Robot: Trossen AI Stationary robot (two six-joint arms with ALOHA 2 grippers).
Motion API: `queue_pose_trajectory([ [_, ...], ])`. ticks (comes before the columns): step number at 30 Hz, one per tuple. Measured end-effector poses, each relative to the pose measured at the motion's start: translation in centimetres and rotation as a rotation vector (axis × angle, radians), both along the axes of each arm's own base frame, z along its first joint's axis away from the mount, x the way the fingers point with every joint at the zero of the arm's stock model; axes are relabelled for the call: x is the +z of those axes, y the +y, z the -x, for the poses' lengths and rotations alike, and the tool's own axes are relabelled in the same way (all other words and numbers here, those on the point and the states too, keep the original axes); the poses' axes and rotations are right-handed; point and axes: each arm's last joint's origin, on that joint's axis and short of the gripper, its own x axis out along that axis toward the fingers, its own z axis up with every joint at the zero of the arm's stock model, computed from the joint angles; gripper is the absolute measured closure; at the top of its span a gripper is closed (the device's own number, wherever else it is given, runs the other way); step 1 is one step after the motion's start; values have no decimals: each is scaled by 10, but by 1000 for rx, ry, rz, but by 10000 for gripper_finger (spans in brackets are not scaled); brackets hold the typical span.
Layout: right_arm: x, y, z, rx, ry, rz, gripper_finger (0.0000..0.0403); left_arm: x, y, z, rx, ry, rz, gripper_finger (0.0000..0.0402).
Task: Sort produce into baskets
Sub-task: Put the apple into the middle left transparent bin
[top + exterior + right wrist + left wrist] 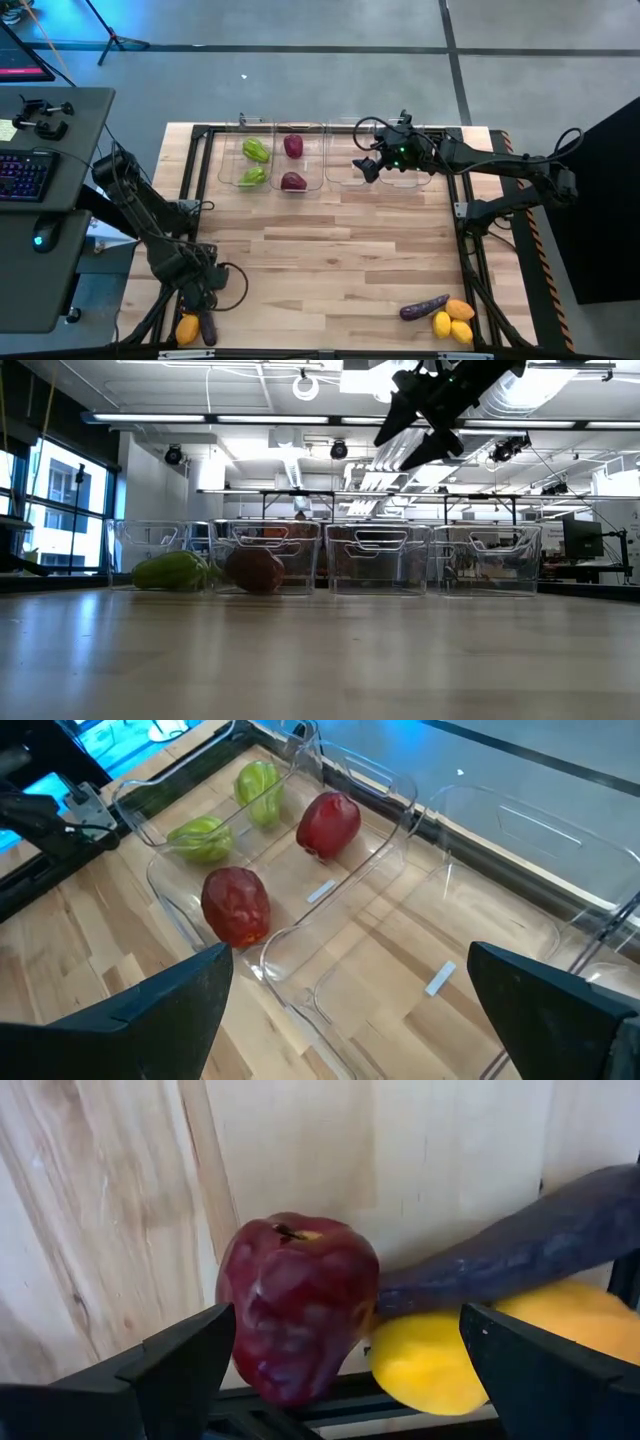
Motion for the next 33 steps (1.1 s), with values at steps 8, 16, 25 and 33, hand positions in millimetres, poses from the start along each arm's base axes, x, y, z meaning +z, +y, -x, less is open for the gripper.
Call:
queue_pose_trajectory([
  [8, -1, 0, 1, -1, 12, -4, 8, -17, 7, 6, 34, 30, -43, 28],
  [16, -1, 0, 1, -1, 16, -5, 8, -37, 15, 9, 30, -13, -91, 28],
  [25, -1, 0, 1, -1, 17, -5, 8, -53, 23, 16, 82, 44, -94, 34],
  [33, -1, 1, 1, 12, 11, -13, 8, -42, 25, 6, 166, 32, -83, 137],
])
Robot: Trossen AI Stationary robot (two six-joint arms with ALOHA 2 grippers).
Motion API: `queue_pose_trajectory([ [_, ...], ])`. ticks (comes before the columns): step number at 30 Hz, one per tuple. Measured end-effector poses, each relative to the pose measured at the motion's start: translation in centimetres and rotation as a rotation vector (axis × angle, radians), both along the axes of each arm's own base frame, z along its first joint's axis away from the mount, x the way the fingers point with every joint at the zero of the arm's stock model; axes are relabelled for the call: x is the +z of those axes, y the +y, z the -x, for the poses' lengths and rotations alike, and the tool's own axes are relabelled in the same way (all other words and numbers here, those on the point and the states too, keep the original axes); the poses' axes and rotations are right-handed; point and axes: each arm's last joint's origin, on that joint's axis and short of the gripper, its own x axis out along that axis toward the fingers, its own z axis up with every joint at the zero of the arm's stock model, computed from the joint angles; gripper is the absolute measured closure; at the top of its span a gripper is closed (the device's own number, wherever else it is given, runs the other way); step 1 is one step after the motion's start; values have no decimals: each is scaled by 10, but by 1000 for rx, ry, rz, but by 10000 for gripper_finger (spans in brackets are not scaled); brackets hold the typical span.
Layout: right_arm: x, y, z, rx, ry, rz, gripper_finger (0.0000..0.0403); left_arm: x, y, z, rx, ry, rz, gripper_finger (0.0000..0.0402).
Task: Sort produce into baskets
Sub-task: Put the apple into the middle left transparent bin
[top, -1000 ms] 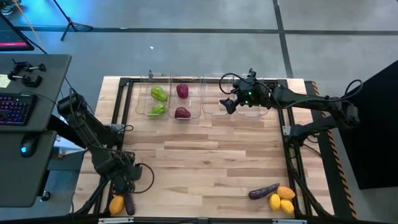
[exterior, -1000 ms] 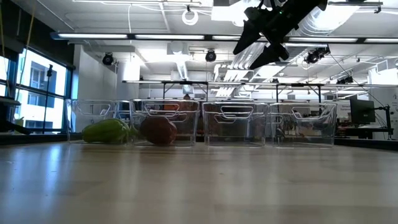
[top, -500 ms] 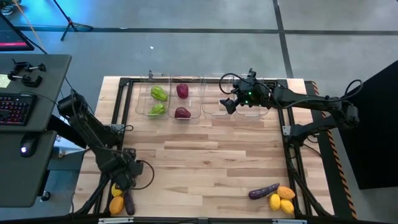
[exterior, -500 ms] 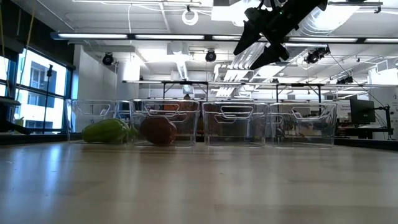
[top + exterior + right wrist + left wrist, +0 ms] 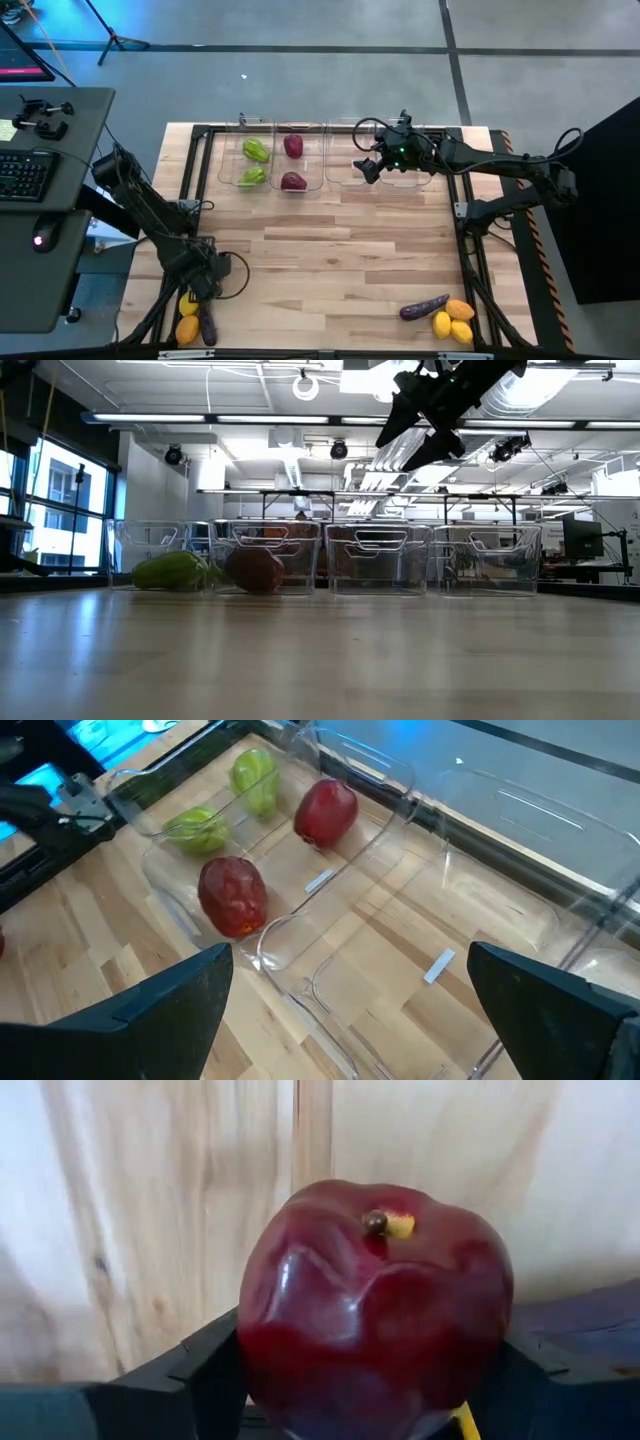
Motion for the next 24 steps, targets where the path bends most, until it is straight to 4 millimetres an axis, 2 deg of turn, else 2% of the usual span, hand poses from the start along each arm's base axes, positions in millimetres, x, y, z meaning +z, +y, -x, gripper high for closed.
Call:
queue_pose_trajectory([
  [3, 10, 2, 4, 52, -56, 27, 8, 26, 9, -13, 6, -67, -61, 137],
  [6, 24, 4, 10, 60, -134, 58, 8, 65, 28, -34, 15, -250, -211, 137],
  [10, 37, 7, 19, 51, -205, 90, 8, 126, 60, -73, 47, -628, -508, 137],
  [13, 41, 8, 23, 54, -217, 100, 8, 157, 91, -107, 91, -796, -658, 130],
  [15, 41, 8, 24, 59, -210, 106, 8, 165, 117, -128, 124, -860, -637, 116],
  [17, 41, 8, 24, 58, -211, 104, 8, 164, 146, -145, 172, -907, -609, 109],
  [21, 40, 8, 23, 57, -209, 102, 8, 144, 210, -168, 334, -853, -682, 105],
  [24, 41, 8, 23, 57, -209, 102, 8, 131, 247, -176, 493, -854, -582, 103],
])
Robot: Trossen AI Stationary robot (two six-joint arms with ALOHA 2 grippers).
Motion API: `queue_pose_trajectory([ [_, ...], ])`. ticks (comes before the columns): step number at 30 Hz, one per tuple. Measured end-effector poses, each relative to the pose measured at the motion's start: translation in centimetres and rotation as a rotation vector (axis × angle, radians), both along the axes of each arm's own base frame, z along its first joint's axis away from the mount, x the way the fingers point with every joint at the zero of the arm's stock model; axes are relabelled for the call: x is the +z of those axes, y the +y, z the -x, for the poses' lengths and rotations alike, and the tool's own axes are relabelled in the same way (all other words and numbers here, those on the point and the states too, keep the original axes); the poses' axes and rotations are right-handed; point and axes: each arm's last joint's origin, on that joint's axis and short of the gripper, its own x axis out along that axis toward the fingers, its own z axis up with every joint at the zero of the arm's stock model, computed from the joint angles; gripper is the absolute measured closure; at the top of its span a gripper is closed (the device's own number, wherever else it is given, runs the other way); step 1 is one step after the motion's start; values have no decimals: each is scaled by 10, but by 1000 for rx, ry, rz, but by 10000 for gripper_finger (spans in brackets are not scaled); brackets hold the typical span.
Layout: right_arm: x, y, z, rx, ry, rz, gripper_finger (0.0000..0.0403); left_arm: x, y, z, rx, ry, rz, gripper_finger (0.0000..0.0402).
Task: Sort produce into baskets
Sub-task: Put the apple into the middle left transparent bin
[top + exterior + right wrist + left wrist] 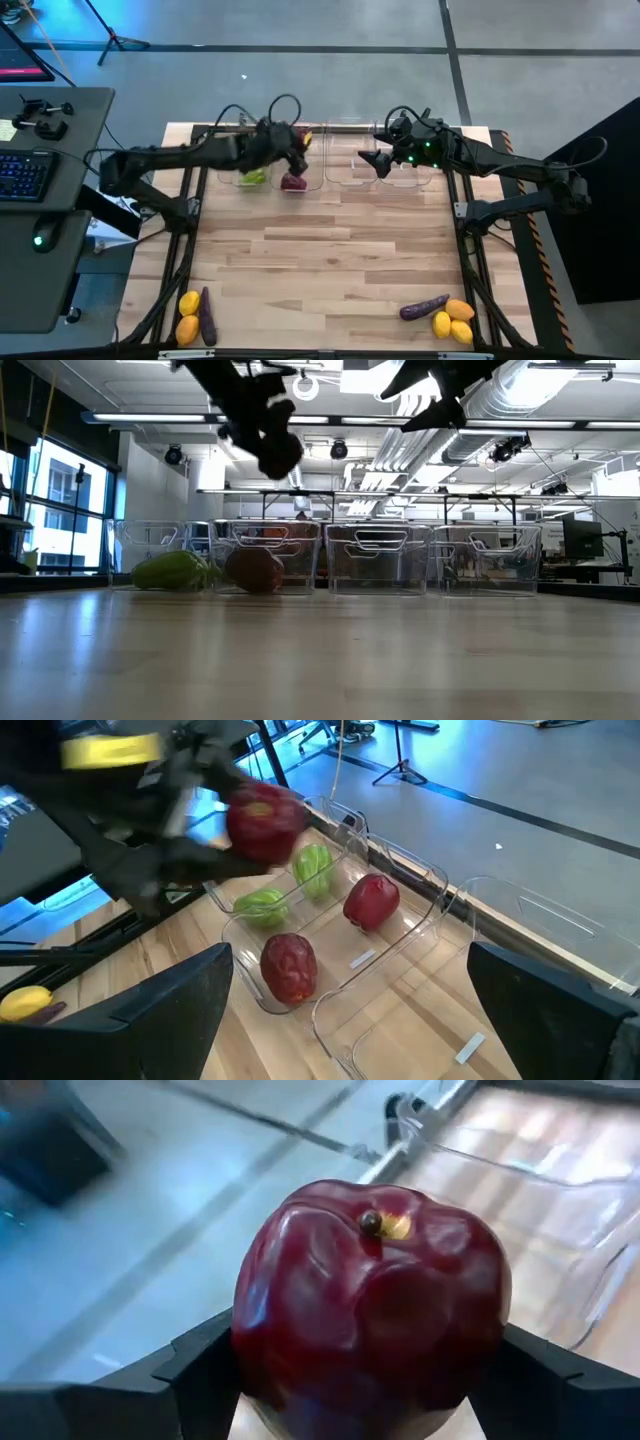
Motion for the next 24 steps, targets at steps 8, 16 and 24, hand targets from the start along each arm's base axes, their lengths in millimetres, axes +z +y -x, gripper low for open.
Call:
queue_pose_trajectory([
  [8, -1, 0, 1, -10, 5, -24, 8, -36, 37, -7, 58, 5, 270, 101],
  [16, -2, 0, 1, -11, 8, -24, 8, -52, 44, -16, 44, 50, 251, 95],
  [24, -2, 0, 1, -13, 15, -26, 8, -50, 44, -16, 17, 67, 210, 46],
])
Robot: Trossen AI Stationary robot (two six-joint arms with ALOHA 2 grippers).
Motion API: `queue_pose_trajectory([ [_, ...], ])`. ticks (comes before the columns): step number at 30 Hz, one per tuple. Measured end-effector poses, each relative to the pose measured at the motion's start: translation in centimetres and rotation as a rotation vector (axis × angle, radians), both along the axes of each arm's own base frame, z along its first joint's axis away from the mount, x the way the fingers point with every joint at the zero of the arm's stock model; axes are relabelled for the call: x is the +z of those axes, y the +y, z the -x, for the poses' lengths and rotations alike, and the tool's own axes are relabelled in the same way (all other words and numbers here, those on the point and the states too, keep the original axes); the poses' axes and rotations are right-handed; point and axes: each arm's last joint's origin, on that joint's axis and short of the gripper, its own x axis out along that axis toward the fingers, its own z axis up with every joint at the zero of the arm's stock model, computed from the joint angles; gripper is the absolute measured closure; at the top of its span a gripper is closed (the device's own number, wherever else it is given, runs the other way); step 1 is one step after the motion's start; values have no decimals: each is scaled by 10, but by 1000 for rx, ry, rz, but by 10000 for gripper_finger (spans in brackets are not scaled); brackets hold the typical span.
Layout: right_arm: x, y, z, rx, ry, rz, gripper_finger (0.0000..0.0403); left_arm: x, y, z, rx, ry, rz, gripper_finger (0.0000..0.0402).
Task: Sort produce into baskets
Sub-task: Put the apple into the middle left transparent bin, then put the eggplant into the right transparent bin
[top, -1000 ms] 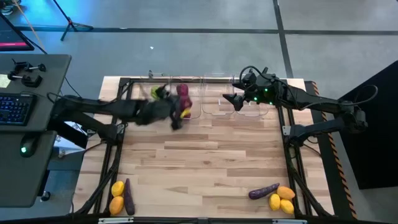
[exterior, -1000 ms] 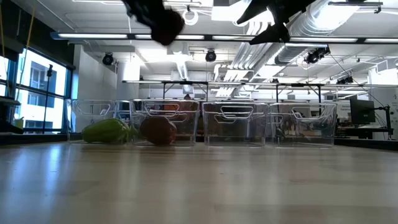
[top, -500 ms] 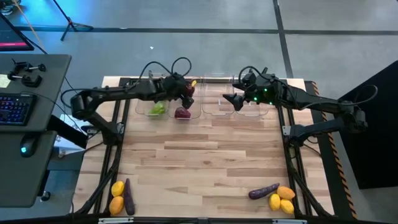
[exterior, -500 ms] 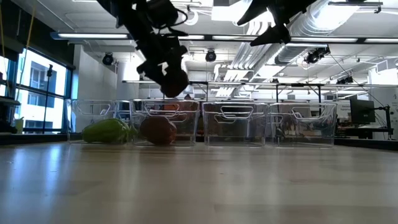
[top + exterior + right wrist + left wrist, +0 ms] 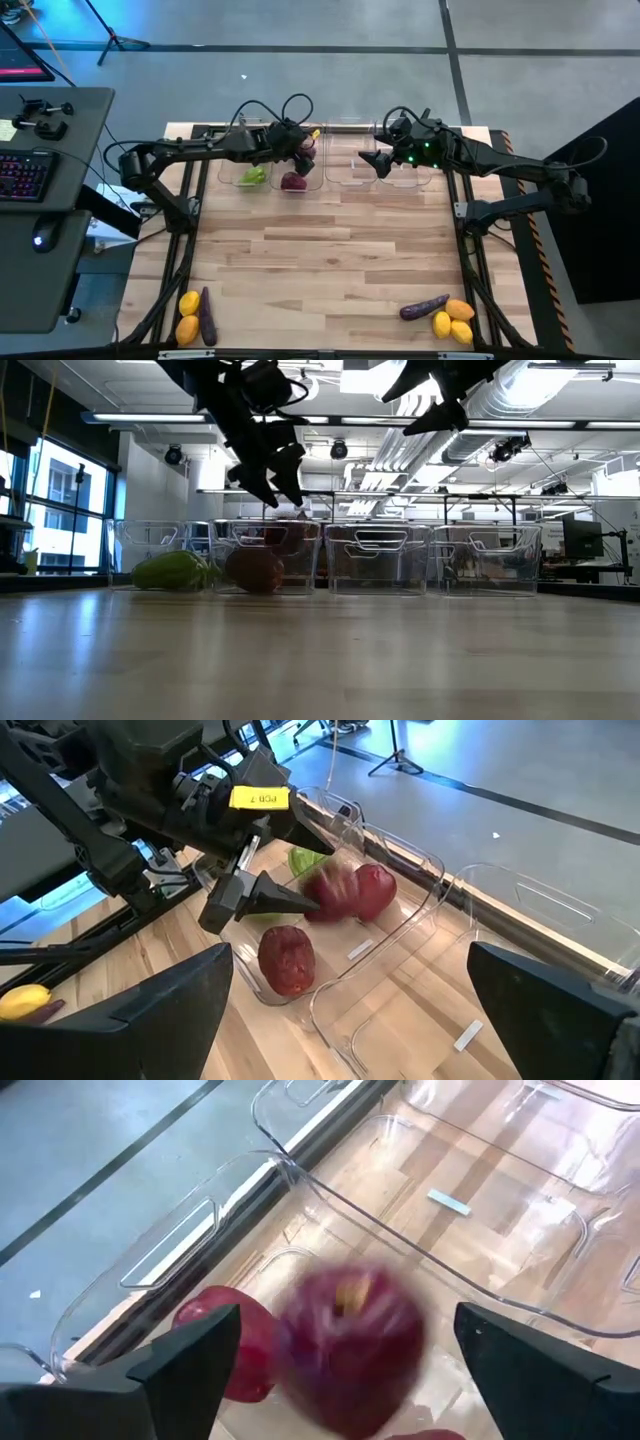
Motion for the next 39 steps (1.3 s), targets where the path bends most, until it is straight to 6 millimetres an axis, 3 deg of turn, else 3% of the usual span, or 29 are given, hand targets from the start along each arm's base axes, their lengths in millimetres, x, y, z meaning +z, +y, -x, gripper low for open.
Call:
queue_pose_trajectory([
  [7, -1, 1, 0, 2, -8, -32, 8, 2, -3, 2, 38, -54, 82, 18],
  [12, -6, 20, 1, 153, 33, -184, 8, 30, -22, 14, -218, -156, 224, 16],
  [20, -36, 102, -2, 221, 88, -404, 8, 67, -75, 49, -395, -357, 224, 16],
  [25, -63, 156, 14, 254, 162, -638, 8, 81, -97, 59, -457, -482, 220, 16],
  [33, -91, 220, 40, 252, 398, -941, 8, 85, -103, 59, -521, -526, 134, 16],
  [39, -113, 266, 40, 362, 675, -930, 8, 87, -103, 58, -513, -549, 136, 16],
])
